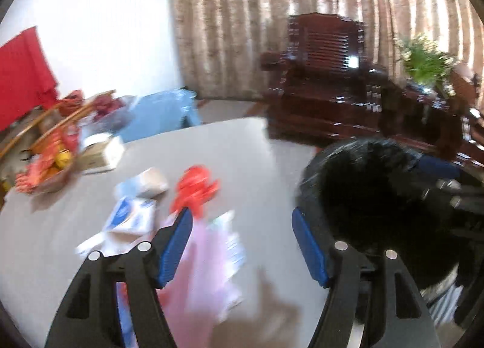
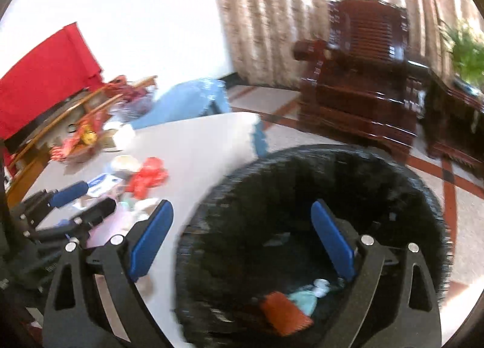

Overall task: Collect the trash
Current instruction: 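Grasp the pink face mask with the left tool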

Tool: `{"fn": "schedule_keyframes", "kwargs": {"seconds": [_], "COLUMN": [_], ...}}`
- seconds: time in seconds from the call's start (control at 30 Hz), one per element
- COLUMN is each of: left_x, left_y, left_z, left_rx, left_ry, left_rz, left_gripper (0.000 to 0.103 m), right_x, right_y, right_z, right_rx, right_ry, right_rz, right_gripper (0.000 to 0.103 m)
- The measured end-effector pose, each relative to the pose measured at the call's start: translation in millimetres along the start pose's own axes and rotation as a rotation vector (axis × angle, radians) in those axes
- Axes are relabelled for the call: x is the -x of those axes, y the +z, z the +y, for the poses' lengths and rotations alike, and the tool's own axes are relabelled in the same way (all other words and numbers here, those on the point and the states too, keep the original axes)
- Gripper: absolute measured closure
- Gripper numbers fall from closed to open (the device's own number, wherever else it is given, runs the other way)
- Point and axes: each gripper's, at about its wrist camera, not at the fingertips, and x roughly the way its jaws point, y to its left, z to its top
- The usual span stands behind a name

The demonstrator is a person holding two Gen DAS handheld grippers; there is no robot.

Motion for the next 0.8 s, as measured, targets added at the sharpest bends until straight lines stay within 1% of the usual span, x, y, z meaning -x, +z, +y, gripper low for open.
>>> {"fn": "schedule_keyframes", "kwargs": {"seconds": [0.1,0.23,0.27,0.3,0.33,0.4,0.5,0.6,0.8], "left_x": [-0.9,-6.1,-10.1,-14.0,-17.7,-21.8,-21.3,-13.6,17.5], "left_y": [-25.4,-47.2,-50.8,-53.4,-55.7,-58.1,-58.1,-52.8,-34.8], "left_z": [15.3,24.8,25.1,23.7,23.3,23.5,25.9,29.4,33.2], "left_rx": [0.005,0.024,0.027,0.029,0.027,0.021,0.038,0.055,0.096], "left_ry": [0.06,0.104,0.104,0.102,0.101,0.104,0.093,0.083,0.044], "left_rz": [0.046,0.076,0.088,0.093,0.1,0.113,0.115,0.093,0.028], "left_gripper": [0.037,0.043,0.048,0.056,0.061,0.082,0.093,0.094,0.095], "right_x": [-3.5,-5.3,-5.3,-5.2,-4.6,-4.4,-4.7,-2.9,-0.2], "right_y": [-4.1,-9.1,-9.7,-10.0,-9.7,-10.1,-10.2,-9.3,-6.5], "right_z": [13.0,26.4,28.3,29.9,31.3,32.7,37.9,43.3,54.5], "right_rx": [0.008,0.037,0.043,0.046,0.051,0.055,0.065,0.077,0.095], "right_ry": [0.027,0.038,0.038,0.037,0.034,0.031,0.024,0.028,0.046], "right_rz": [0.015,0.032,0.035,0.037,0.04,0.041,0.042,0.034,0.016], "right_gripper": [0.013,0.013,0.013,0.013,0.013,0.013,0.013,0.013,0.013]}}
